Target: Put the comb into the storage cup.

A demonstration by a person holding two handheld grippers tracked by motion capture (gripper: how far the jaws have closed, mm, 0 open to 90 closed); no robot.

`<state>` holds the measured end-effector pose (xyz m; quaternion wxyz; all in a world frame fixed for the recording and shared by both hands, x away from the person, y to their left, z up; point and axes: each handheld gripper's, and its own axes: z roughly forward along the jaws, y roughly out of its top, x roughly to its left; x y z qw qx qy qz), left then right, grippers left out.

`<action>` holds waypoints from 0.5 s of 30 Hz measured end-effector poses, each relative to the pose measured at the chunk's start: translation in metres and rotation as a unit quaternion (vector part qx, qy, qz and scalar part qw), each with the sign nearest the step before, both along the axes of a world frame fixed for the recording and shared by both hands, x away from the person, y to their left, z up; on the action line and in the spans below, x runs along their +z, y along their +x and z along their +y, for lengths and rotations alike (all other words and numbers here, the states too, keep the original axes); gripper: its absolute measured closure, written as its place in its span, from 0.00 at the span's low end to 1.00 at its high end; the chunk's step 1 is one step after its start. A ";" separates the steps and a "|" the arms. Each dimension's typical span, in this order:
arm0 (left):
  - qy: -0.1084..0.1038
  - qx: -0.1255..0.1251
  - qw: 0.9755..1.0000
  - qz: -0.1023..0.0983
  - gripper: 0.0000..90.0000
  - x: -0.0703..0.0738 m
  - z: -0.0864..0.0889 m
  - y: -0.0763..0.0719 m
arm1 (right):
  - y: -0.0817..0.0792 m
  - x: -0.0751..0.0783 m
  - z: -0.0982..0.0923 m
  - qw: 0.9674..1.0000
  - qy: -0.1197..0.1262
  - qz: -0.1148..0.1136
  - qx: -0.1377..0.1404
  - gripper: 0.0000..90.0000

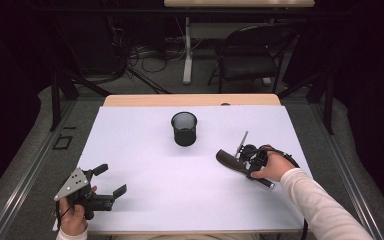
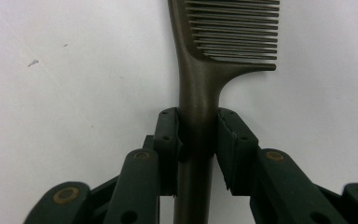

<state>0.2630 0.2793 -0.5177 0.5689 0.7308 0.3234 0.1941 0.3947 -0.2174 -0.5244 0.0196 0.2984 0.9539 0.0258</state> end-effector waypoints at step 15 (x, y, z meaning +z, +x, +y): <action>0.000 0.000 1.000 0.001 0.00 0.000 0.000 0.000 | 0.000 0.000 0.000 1.000 0.004 -0.001 -0.012 0.80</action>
